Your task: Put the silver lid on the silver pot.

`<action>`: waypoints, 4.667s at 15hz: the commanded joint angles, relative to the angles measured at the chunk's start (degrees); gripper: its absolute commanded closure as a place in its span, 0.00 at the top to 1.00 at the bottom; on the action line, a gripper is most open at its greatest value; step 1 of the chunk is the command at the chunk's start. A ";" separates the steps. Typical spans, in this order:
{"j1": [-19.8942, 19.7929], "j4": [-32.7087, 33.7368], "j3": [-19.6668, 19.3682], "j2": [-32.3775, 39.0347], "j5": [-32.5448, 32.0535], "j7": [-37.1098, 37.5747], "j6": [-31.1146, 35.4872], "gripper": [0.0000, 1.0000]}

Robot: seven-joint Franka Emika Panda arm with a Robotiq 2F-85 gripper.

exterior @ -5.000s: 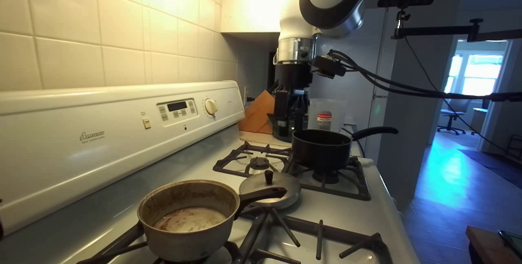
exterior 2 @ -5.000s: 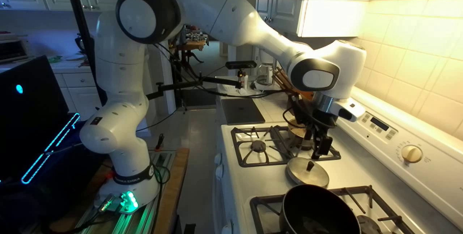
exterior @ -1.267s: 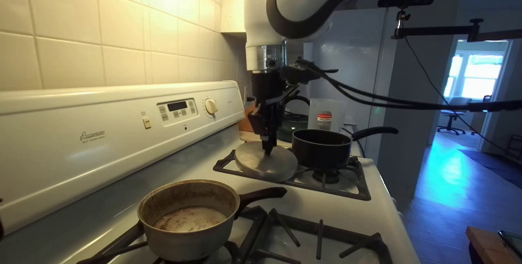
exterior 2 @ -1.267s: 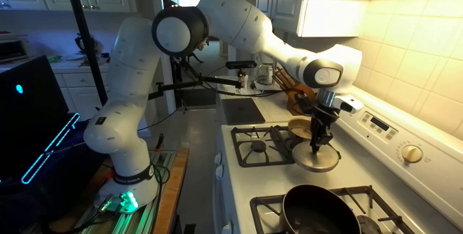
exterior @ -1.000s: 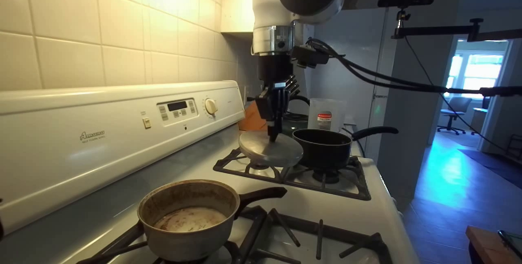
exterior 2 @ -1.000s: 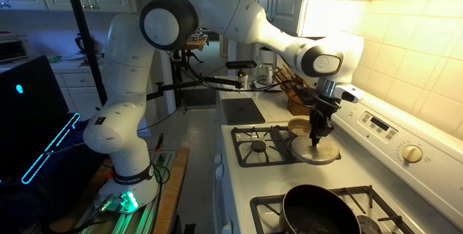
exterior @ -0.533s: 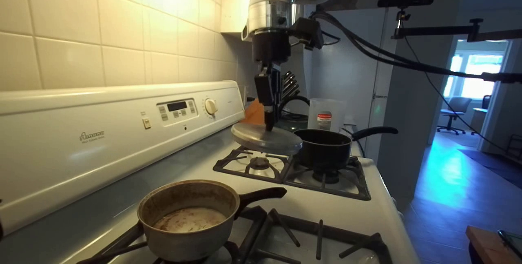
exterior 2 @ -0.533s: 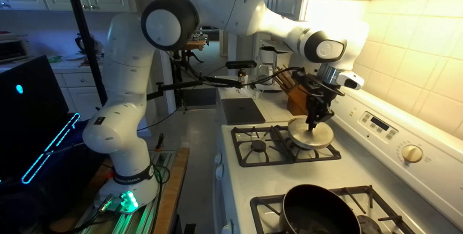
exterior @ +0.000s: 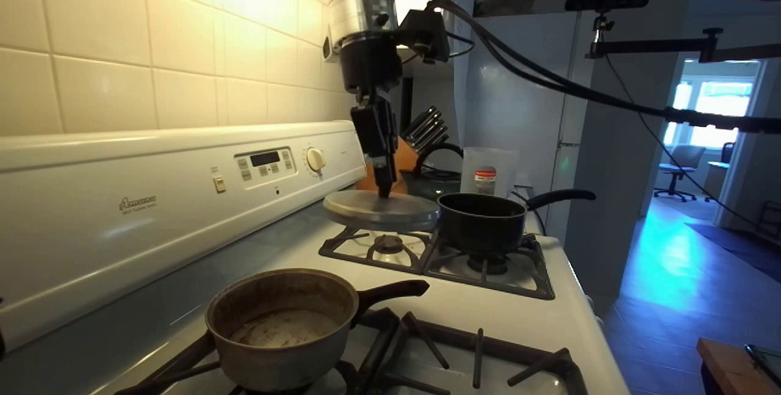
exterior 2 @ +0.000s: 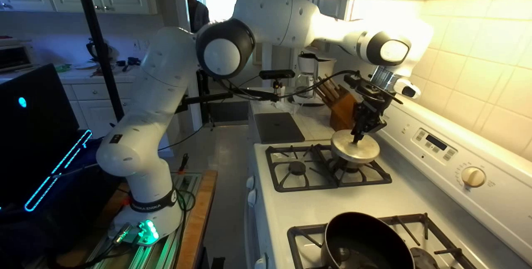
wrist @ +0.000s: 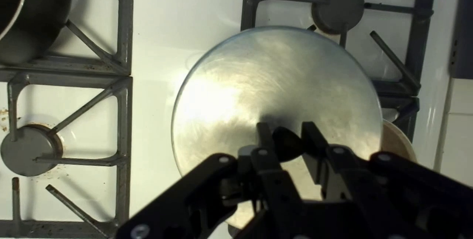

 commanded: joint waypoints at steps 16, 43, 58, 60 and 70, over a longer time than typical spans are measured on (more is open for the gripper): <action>9.21 28.09 0.05 21.46 -9.32 -8.29 -4.08 0.06; 12.86 33.72 -0.21 26.11 -9.34 -16.74 -4.21 0.06; 13.49 34.17 -0.92 27.08 -9.48 -17.25 -3.39 0.50; 13.61 33.98 -0.89 26.77 -9.39 -16.96 -3.71 0.57; 12.51 32.09 -0.38 23.81 -7.70 -14.42 -7.51 1.00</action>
